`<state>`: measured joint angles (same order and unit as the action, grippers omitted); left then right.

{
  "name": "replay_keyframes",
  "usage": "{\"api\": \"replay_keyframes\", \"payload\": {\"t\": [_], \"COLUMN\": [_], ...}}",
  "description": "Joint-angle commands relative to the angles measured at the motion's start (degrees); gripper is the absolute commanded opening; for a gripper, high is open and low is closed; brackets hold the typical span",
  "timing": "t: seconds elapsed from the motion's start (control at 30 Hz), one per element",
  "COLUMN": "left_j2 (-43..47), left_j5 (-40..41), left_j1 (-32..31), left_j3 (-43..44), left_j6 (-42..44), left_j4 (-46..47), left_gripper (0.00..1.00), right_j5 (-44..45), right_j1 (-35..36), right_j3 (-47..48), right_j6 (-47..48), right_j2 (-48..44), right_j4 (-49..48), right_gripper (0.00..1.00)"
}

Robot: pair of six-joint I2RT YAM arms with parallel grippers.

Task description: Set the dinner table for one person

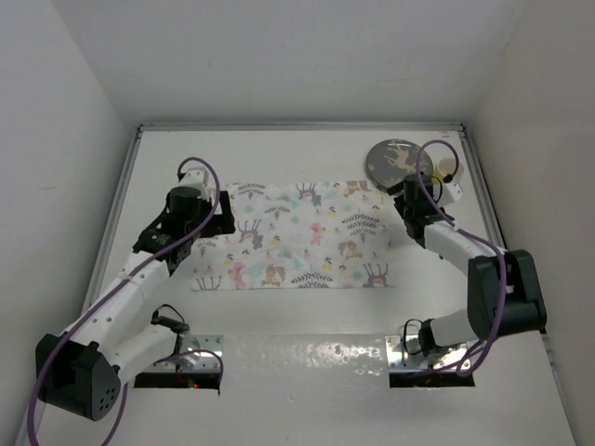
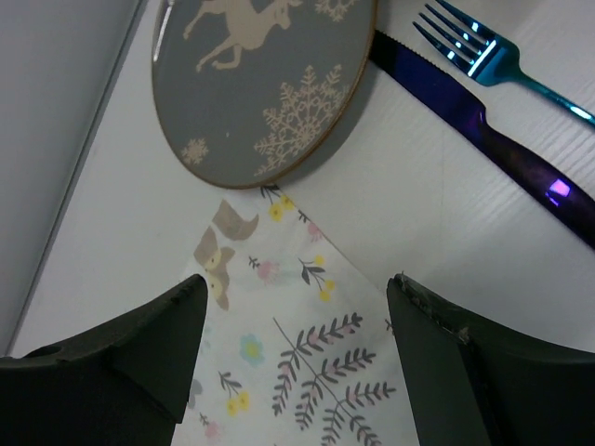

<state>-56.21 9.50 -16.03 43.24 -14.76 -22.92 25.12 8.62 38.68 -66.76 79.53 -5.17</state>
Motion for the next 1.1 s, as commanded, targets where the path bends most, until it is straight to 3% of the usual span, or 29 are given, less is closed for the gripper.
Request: {"api": "replay_keyframes", "payload": {"t": [0.0, 0.5, 0.87, 0.97, 1.07], "left_j2": [1.71, -0.66, -1.54, -1.63, -1.71], "left_j5": [-3.08, -1.5, -1.06, -0.97, -1.06], "left_j1": [1.09, 1.44, 1.44, 1.44, 1.44], "left_j3": [-2.54, -3.69, -3.61, -3.61, -3.52], "left_j6": [4.39, 5.45, 5.62, 5.71, 5.71], "left_j4": [4.36, 6.75, 6.75, 6.66, 6.57], "left_gripper": [1.0, 1.0, 1.0, 1.0, 1.0], "right_j5": [3.88, 7.75, 8.1, 8.1, 7.92], "right_j1": [-0.36, -1.41, -1.59, -1.59, -1.59], "right_j3": [1.74, 4.48, 10.63, 11.42, 11.51], "right_j6": [-10.13, -22.17, -28.15, -30.43, -31.67], "right_j2": [5.79, 24.88, 34.28, 35.52, 37.1], "right_j4": [-8.36, -23.47, -22.08, -21.11, -21.2], "right_gripper": [0.77, 0.74, 0.71, 0.68, 0.57]}}
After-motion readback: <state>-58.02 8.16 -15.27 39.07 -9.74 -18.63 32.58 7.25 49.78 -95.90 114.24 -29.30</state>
